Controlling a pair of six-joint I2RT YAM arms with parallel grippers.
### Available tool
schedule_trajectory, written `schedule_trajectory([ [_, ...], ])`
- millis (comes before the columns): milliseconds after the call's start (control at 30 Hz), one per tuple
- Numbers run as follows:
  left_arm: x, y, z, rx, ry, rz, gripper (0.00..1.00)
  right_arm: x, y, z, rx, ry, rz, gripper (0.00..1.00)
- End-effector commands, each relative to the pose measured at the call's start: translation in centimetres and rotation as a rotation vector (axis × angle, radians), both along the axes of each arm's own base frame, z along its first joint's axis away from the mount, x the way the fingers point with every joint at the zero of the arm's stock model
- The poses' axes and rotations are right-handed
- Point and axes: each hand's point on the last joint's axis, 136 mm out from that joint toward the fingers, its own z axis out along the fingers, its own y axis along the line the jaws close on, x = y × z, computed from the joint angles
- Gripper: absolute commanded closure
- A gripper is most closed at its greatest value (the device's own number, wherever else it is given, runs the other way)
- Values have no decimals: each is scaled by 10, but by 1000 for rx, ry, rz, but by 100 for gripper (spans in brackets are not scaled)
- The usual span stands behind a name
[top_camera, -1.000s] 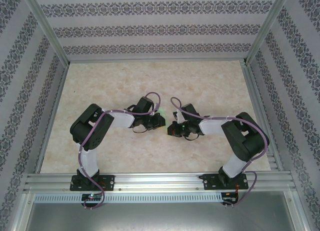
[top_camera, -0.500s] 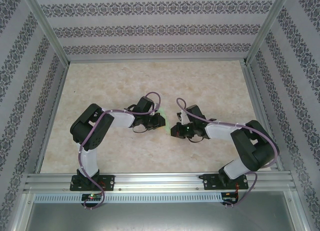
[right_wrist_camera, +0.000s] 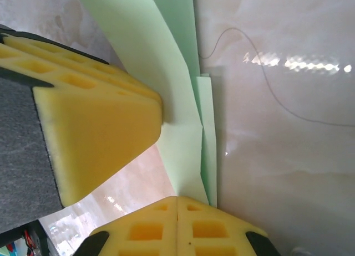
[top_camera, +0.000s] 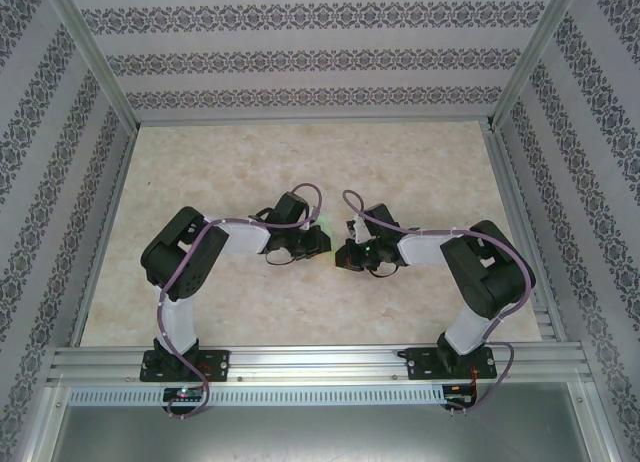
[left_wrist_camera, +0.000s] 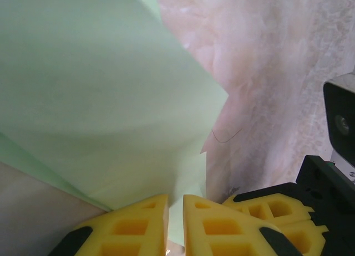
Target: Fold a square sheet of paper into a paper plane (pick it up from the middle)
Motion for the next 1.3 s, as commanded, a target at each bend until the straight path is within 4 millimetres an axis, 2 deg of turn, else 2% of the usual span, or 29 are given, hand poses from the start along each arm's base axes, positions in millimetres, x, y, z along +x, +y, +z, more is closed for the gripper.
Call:
schedule_trajectory([
  [0,0,2,-5,46,-11,-44,83,-12,-16,-25,-91,51,10,100],
  [133,12,-3,36,23,-149,-89,80,-17,-25,-36,-133,76,1,100],
  [233,15,2,48,47,-218,-100,80,-18,-26,-39,-141,86,-6,100],
  [400,20,13,39,75,-227,-98,81,-17,-27,-42,-145,95,-9,100],
  [633,23,8,29,43,-222,-127,81,-18,-26,-43,-145,102,-8,100],
  [833,26,11,10,74,-182,-109,82,-18,-25,-44,-145,109,-6,100],
  [1133,31,25,-14,132,-156,-82,83,-24,-29,-50,-164,133,4,100],
  [1267,35,37,-22,179,-150,-66,83,-31,-35,-56,-193,157,6,100],
])
